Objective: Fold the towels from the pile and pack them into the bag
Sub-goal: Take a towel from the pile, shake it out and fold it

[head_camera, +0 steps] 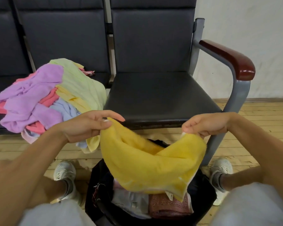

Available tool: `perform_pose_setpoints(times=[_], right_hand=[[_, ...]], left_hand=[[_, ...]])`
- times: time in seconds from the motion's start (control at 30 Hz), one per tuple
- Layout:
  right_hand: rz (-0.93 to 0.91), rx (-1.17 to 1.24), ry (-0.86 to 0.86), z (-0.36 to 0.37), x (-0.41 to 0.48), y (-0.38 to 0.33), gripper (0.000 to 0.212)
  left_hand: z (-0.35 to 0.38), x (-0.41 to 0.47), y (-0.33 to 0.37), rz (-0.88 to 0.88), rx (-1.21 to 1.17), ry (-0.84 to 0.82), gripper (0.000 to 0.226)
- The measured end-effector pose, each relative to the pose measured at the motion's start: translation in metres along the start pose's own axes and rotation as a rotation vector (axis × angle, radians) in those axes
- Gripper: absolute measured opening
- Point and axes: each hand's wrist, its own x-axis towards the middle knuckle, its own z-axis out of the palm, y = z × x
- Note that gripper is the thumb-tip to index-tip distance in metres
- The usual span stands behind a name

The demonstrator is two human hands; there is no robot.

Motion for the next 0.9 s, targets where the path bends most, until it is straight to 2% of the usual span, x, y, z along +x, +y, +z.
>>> perform_pose_setpoints(times=[0.07,0.13,0.17,0.23,0.37,0.47,0.63,0.7,0.8,0.9], right_hand=[[-0.059,0.086,0.116,-0.003,0.002,0.003,0.024],[-0.084,0.173,0.261,-0.007,0.003,0.007,0.034],[-0.092,0.212,0.343,-0.009,0.004,0.009,0.038],[-0.115,0.266,0.497,-0.012,0.005,0.013,0.033],[-0.147,0.45,0.773,-0.019,0.006,0.016,0.022],[-0.188,0.572,0.896,-0.02,0.003,0.014,0.022],[-0.321,0.693,0.954,-0.018,-0.003,0.006,0.023],[-0.348,0.708,0.96,-0.017,-0.005,0.003,0.023],[-0.387,0.711,0.956,-0.016,-0.007,0.002,0.026],[-0.451,0.71,0.983,-0.017,-0.007,0.001,0.032]], left_hand=[[0.001,0.004,-0.001,0.011,0.035,0.098,0.045],[0.004,0.009,-0.002,-0.007,0.031,0.276,0.017],[0.003,0.012,-0.004,-0.026,0.048,0.371,0.018],[0.001,0.016,-0.009,-0.057,0.121,0.537,0.026],[-0.004,0.015,-0.008,-0.057,0.134,0.703,0.027],[-0.004,0.015,-0.006,-0.054,0.152,0.715,0.026],[-0.003,0.017,0.003,0.027,-0.161,0.729,0.019],[-0.003,0.018,0.006,0.108,-0.255,0.658,0.035],[-0.001,0.017,0.006,0.173,-0.089,0.622,0.062],[-0.003,0.017,0.003,0.187,0.082,0.694,0.068]])
